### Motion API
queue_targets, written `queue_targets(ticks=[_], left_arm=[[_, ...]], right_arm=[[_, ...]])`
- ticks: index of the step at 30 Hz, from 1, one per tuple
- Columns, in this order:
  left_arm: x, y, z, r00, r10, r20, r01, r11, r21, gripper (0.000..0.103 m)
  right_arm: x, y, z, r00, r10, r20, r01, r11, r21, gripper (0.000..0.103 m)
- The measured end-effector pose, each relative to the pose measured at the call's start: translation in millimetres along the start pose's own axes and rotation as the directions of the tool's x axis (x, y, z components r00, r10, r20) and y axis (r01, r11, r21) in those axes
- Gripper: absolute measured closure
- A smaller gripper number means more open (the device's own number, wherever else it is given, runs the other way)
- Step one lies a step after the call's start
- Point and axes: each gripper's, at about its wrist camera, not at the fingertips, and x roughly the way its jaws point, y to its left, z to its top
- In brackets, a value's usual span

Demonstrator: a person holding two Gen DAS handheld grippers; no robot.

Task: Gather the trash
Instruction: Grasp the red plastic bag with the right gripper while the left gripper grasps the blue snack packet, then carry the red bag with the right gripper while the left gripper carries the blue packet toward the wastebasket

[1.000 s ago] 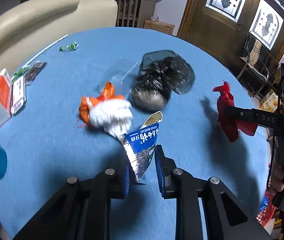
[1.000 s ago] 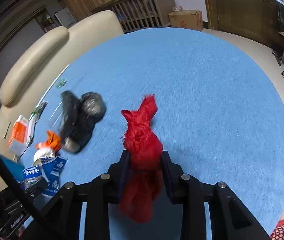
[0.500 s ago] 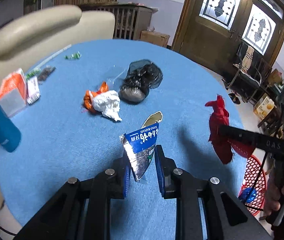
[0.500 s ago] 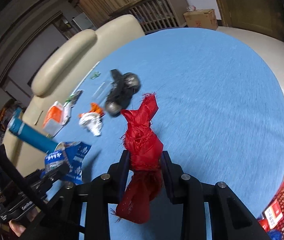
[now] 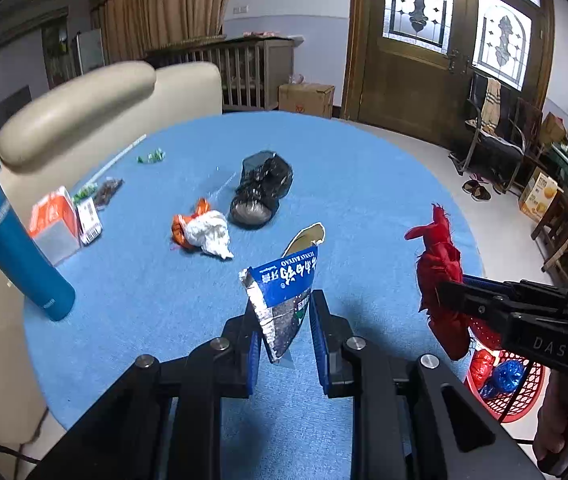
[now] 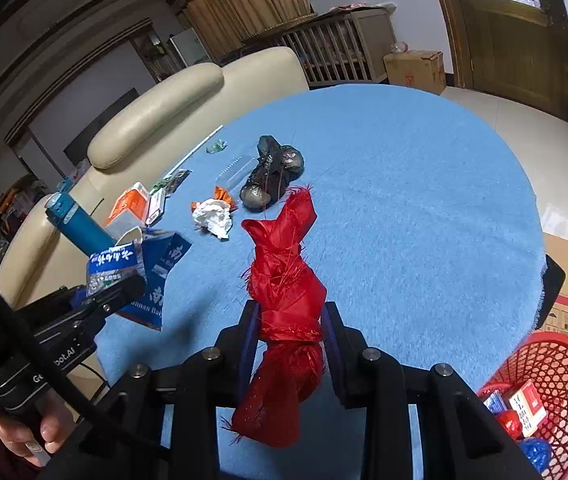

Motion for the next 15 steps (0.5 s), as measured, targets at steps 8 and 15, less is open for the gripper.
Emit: queue_targets(ticks=[8,15], left_arm=[[-23.8,-17.9,3.4,0.998,0.04,0.058,-0.043,0.998,0.051,0.079],[-26.2,-28.2,3.7,0.997,0.044,0.059,-0.048,0.997,0.066,0.079]], right_arm=[[-25.5,3.3,-3.1,0.999,0.007,0.046,-0.007,1.0,-0.002,0.07],[-39.3,0.6,-7.7,0.998,-0.005,0.068,0.005,1.0,-0.002,0.069]])
